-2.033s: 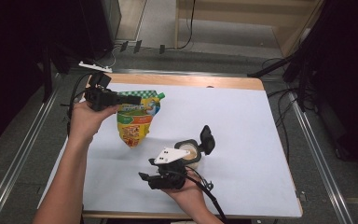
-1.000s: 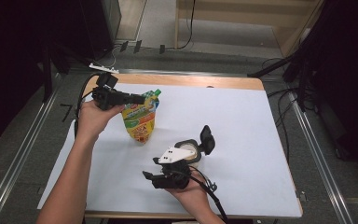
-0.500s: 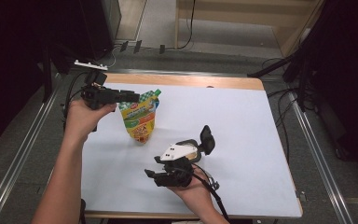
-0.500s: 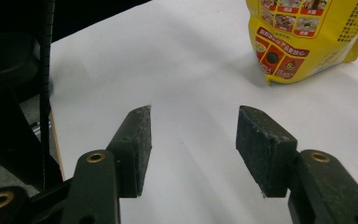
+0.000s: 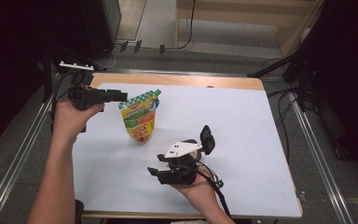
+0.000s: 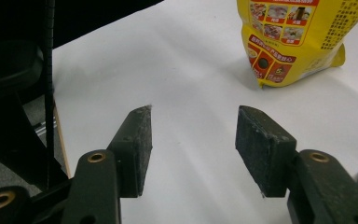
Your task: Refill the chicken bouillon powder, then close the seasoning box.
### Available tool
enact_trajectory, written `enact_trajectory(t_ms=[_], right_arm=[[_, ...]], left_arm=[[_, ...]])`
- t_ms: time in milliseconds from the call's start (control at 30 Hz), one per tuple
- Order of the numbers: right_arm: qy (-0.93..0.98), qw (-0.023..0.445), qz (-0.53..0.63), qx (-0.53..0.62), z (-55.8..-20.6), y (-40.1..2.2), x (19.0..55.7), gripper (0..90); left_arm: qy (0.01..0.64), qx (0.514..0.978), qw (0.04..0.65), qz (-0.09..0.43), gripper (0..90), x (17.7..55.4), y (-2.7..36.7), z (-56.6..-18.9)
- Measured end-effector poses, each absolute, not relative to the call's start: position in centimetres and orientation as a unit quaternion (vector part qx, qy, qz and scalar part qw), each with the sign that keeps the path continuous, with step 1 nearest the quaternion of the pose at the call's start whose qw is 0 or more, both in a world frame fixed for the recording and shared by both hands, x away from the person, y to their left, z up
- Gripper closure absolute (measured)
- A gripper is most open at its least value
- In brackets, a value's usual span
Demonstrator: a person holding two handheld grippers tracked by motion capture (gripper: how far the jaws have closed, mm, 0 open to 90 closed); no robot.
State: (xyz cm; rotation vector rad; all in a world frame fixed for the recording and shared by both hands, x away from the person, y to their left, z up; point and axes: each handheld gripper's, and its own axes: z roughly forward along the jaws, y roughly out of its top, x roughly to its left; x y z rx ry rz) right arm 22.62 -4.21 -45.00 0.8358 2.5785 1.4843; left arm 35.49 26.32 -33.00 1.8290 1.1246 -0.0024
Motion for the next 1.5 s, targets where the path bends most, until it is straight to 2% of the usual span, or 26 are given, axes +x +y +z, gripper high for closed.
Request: enact_trajectory(t_ms=[267,533,833,1500], right_arm=[[0.833,0.024,0.480,0.274,-44.5,-5.0,23.2,47.2],[0.834,0.022,0.480,0.271,-43.9,-5.5,23.6,47.4],[0.832,0.027,0.478,0.279,-43.0,-6.9,24.2,47.8],[0.828,0.050,0.472,0.299,-40.9,-10.4,25.5,49.5]], left_arm=[[0.501,0.728,0.468,0.020,47.4,35.9,28.0,-35.3],[0.515,0.724,0.459,0.012,42.4,36.5,28.7,-36.8],[0.512,0.724,0.463,0.016,39.3,36.9,28.7,-37.9],[0.506,0.740,0.444,0.021,38.2,37.9,28.1,-41.2]])
